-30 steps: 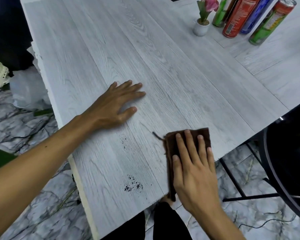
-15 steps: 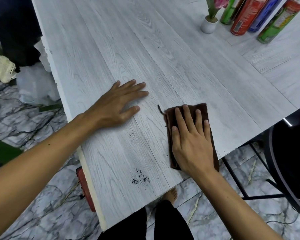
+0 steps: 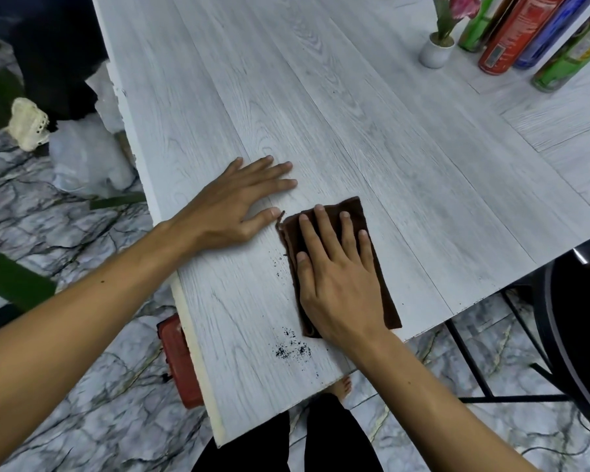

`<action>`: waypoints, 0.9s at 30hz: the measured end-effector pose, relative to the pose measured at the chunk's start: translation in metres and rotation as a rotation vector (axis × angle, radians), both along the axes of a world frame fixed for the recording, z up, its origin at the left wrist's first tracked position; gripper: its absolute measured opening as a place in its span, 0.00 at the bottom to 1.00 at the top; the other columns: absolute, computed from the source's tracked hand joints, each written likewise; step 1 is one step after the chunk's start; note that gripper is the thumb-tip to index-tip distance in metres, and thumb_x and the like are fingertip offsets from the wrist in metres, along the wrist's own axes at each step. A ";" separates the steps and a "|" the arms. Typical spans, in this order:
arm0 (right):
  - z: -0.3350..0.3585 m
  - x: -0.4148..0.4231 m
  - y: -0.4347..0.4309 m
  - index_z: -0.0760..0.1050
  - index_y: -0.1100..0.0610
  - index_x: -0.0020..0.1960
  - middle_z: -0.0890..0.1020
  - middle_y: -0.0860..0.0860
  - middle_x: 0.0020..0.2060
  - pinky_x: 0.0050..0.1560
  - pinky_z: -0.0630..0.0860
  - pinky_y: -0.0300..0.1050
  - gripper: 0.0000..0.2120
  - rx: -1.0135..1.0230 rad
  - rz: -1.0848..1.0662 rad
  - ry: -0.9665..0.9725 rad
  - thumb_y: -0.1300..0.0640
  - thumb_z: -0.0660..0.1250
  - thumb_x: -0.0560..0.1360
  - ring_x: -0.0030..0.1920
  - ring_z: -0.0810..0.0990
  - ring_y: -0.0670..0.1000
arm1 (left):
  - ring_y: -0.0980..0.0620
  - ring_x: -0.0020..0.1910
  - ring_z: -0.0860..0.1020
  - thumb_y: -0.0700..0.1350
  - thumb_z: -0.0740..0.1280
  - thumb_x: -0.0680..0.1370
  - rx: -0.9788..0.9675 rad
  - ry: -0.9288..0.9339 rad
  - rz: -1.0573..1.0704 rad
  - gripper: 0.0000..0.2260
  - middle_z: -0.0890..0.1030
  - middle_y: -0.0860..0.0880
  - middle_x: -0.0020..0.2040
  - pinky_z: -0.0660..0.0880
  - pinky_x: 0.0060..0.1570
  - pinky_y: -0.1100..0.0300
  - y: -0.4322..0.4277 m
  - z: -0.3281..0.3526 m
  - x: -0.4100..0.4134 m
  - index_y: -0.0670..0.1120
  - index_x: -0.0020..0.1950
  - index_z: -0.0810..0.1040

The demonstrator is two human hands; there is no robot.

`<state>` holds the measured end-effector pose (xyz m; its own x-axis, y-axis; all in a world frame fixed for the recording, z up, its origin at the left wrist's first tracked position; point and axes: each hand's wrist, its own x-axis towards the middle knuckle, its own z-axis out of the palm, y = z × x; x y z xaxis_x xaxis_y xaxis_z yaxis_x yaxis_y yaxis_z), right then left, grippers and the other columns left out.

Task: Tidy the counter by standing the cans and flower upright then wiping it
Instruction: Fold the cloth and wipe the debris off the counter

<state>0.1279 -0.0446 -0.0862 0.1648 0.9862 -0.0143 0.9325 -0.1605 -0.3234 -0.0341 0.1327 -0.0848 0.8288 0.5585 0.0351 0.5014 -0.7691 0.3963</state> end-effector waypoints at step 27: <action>0.001 -0.024 -0.082 0.57 0.46 0.82 0.52 0.42 0.82 0.79 0.50 0.57 0.27 -0.022 0.318 0.035 0.48 0.54 0.83 0.82 0.46 0.51 | 0.54 0.83 0.46 0.57 0.56 0.85 0.027 0.033 -0.003 0.24 0.53 0.57 0.84 0.45 0.81 0.42 -0.014 -0.005 -0.016 0.58 0.82 0.60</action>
<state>0.1036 -0.1263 -0.0854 -0.1531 0.9875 -0.0361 0.9253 0.1304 -0.3561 -0.0501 0.1186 -0.0900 0.8315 0.5551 0.0231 0.5114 -0.7809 0.3587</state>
